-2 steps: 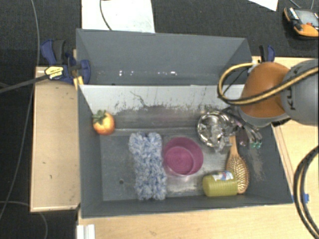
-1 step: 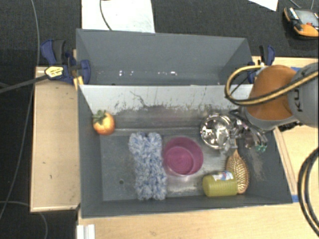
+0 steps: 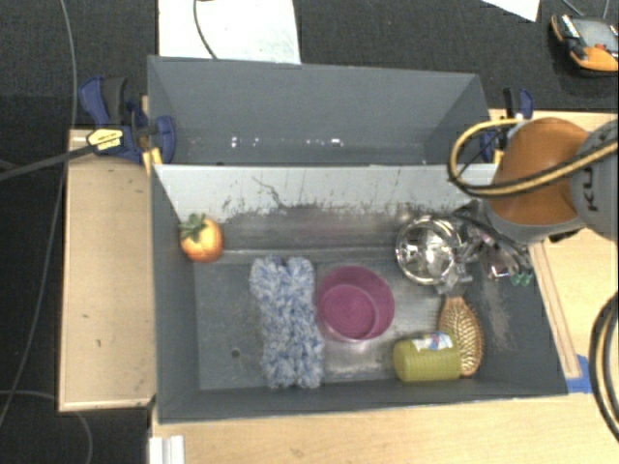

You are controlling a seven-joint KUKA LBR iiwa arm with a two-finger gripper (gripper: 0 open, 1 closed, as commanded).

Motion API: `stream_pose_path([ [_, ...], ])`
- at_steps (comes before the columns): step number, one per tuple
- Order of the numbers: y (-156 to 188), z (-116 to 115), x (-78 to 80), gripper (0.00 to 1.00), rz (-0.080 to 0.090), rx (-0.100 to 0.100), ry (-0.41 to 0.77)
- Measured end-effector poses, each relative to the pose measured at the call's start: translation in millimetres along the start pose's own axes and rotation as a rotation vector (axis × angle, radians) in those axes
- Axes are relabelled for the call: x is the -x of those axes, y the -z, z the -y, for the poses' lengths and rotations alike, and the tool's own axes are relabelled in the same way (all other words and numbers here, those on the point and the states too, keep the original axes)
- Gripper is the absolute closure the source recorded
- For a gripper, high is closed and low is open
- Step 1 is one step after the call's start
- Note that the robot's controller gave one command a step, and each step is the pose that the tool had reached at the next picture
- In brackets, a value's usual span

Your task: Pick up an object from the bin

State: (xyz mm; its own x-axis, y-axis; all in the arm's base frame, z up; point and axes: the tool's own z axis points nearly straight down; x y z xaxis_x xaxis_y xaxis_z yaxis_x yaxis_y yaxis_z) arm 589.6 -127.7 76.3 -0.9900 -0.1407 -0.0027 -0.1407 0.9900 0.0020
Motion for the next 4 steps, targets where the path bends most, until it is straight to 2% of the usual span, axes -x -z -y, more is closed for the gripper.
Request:
stream_pose_path([
  [1,-4,7,-8.7,1.00,0.005,0.003,-0.171],
  [2,4,19,-11.8,1.00,0.004,0.002,0.002],
  [3,6,16,-0.4,1.00,0.008,0.004,-0.175],
  [4,84,8,-2.2,1.00,0.001,0.004,-0.024],
])
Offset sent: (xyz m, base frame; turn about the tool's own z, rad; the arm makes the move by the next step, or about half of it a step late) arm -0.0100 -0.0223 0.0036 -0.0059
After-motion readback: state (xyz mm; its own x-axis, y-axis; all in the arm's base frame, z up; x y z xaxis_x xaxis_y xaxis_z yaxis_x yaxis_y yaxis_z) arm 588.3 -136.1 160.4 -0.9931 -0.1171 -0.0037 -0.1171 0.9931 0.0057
